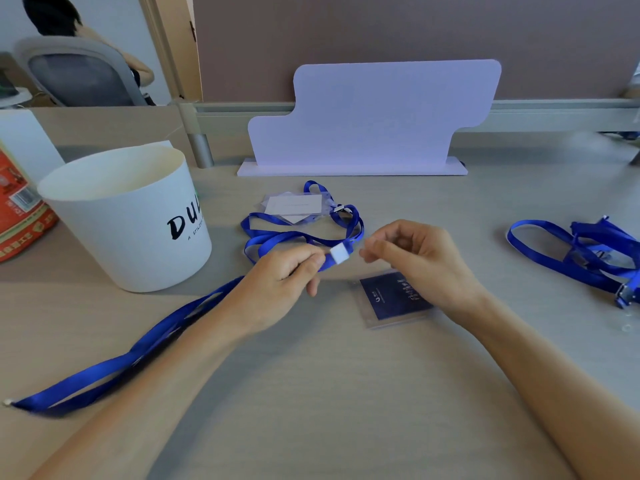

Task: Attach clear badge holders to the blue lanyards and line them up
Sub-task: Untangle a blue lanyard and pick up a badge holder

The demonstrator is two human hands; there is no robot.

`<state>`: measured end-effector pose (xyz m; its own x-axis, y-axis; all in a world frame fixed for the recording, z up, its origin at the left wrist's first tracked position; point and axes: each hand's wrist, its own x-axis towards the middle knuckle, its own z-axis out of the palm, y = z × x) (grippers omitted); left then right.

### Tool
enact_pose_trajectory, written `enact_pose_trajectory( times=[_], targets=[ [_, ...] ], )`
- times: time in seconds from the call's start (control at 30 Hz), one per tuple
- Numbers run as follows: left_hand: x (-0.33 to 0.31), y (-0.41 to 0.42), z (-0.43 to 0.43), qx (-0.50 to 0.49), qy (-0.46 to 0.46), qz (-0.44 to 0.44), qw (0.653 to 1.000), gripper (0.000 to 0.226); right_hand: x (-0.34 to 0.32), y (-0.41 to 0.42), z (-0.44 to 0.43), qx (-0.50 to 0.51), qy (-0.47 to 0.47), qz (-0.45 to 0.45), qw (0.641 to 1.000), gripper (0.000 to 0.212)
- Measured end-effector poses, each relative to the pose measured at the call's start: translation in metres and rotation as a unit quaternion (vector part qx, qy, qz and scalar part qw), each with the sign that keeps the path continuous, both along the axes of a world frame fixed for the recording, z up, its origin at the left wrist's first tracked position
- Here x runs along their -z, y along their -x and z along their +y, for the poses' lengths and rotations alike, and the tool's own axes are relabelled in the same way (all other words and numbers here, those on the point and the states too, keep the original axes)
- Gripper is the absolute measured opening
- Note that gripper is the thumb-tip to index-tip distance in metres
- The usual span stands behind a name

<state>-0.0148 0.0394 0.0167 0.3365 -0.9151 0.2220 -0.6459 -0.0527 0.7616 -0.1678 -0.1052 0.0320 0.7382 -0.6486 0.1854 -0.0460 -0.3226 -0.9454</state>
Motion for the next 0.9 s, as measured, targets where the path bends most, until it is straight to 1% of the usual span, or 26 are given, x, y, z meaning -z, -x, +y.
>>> enact_pose_trajectory(
  times=[0.1,0.2,0.3,0.37,0.43,0.5,0.57,0.6,0.67,0.7,0.8,0.9],
  targets=[
    [0.0,-0.006,0.002,-0.026,-0.016,-0.041,0.999,0.033,-0.004,0.003,-0.008,0.076,-0.049,-0.064,0.994,0.008],
    [-0.004,-0.011,0.005,-0.046,-0.012,-0.091,0.995,0.027,-0.007,0.008,-0.016,0.123,-0.117,-0.134,0.976,0.016],
    [-0.002,-0.021,0.009,-0.081,-0.036,-0.149,0.985,0.018,-0.01,0.014,-0.02,0.151,-0.172,-0.179,0.957,0.022],
    [-0.001,-0.026,0.01,-0.108,-0.054,-0.187,0.975,0.021,-0.013,0.016,-0.02,0.156,-0.21,-0.21,0.942,0.018],
    [-0.002,-0.026,0.012,-0.134,-0.061,-0.207,0.967,0.022,-0.014,0.016,-0.02,0.153,-0.222,-0.216,0.938,0.013],
    [-0.003,-0.027,0.012,-0.158,-0.048,-0.194,0.967,0.018,-0.013,0.016,-0.019,0.143,-0.2,-0.19,0.951,0.019],
    [-0.006,-0.026,0.011,-0.165,-0.019,-0.167,0.972,0.021,-0.01,0.015,-0.018,0.115,-0.158,-0.15,0.969,0.021],
    [-0.007,-0.025,0.011,-0.161,-0.004,-0.157,0.974,0.025,-0.009,0.014,-0.016,0.093,-0.131,-0.127,0.979,0.018],
    [-0.008,-0.019,0.01,-0.148,0.019,-0.157,0.976,0.03,-0.006,0.011,-0.01,0.044,-0.07,-0.082,0.993,0.007],
    [-0.008,-0.016,0.009,-0.144,0.026,-0.173,0.974,0.03,-0.005,0.009,-0.006,0.016,-0.044,-0.061,0.997,0.005],
    [-0.003,-0.009,0.006,-0.138,0.031,-0.259,0.956,0.022,0.002,0.003,0.004,-0.054,0.029,-0.002,0.998,0.024],
    [0.002,-0.002,0.002,-0.135,0.056,-0.322,0.935,0.022,0.007,-0.002,0.012,-0.074,0.082,0.042,0.993,0.041]
  ],
)
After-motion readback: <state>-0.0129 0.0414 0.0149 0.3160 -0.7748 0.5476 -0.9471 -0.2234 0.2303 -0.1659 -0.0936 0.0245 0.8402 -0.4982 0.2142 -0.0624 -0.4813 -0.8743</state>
